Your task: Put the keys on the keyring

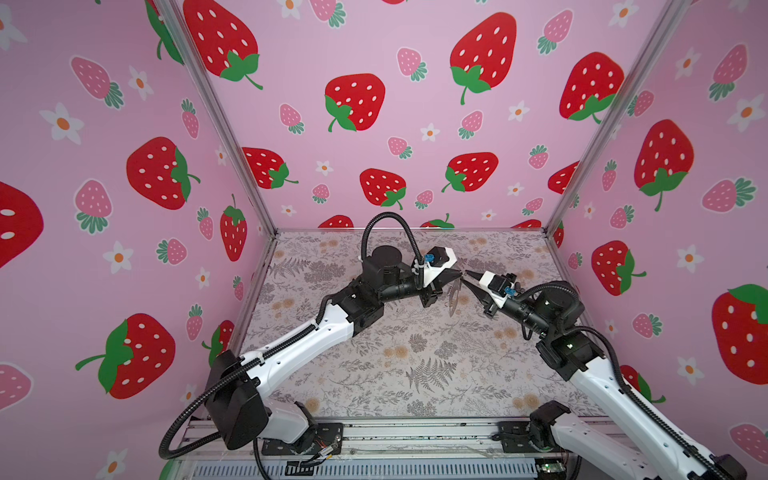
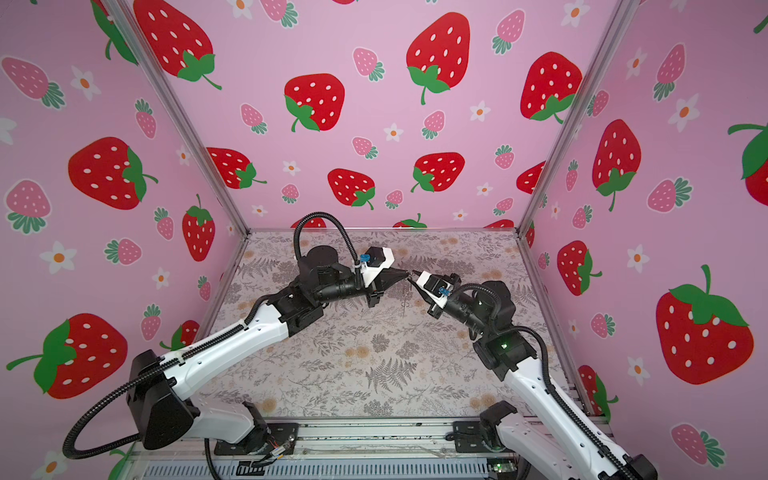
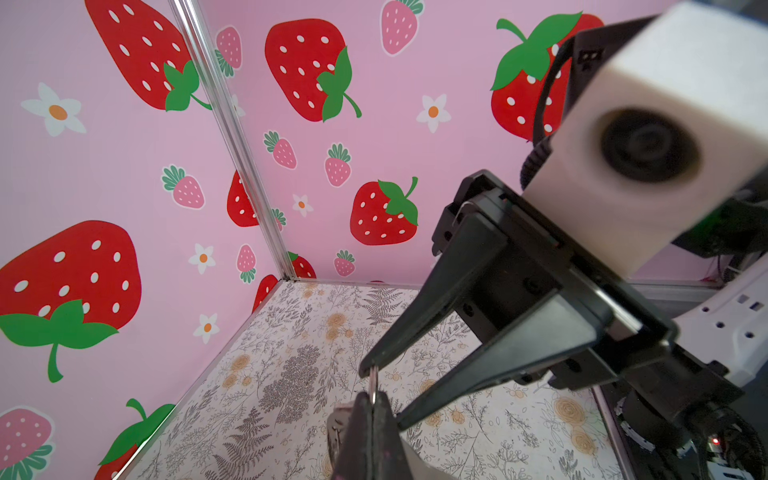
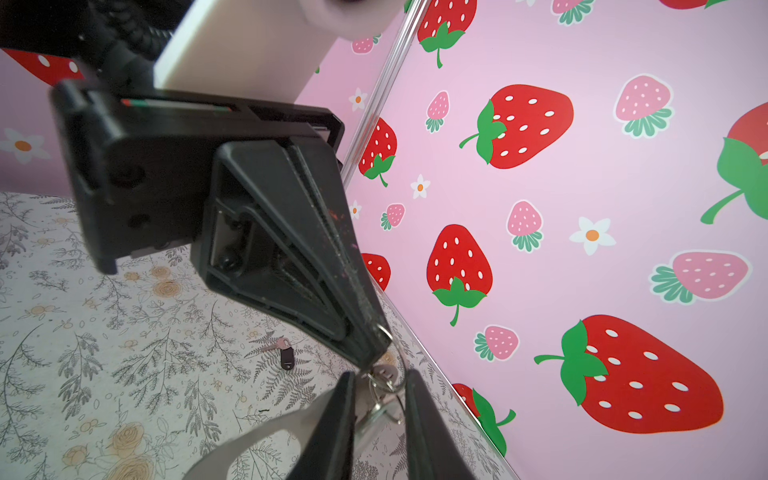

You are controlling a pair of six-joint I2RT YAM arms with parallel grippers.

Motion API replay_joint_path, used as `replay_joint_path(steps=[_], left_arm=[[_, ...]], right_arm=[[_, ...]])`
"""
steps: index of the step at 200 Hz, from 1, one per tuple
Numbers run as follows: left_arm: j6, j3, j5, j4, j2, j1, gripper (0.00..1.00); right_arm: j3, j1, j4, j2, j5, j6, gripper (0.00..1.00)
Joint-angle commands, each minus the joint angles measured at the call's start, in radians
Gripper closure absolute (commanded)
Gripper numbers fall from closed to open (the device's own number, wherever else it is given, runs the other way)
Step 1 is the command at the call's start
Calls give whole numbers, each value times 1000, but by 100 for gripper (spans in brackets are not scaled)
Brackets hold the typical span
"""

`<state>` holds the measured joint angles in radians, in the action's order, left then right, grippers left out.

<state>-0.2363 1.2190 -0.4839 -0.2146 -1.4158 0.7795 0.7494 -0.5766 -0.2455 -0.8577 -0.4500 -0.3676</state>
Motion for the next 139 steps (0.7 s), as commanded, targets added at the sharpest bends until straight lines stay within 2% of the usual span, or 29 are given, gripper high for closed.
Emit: replay_joint_path(steps=[1,49,139], left_arm=[[19,7,-3,-115,9,1,100],[15,7,1,-111,18,-1,100],[75,2,-16,-163,-8,2,100]], right_arm=[[-8,-14,6,-2,10,-1,77],[-23,-14,-18,9,27,11,70],[-4,-29,-9,3,9,-19,74]])
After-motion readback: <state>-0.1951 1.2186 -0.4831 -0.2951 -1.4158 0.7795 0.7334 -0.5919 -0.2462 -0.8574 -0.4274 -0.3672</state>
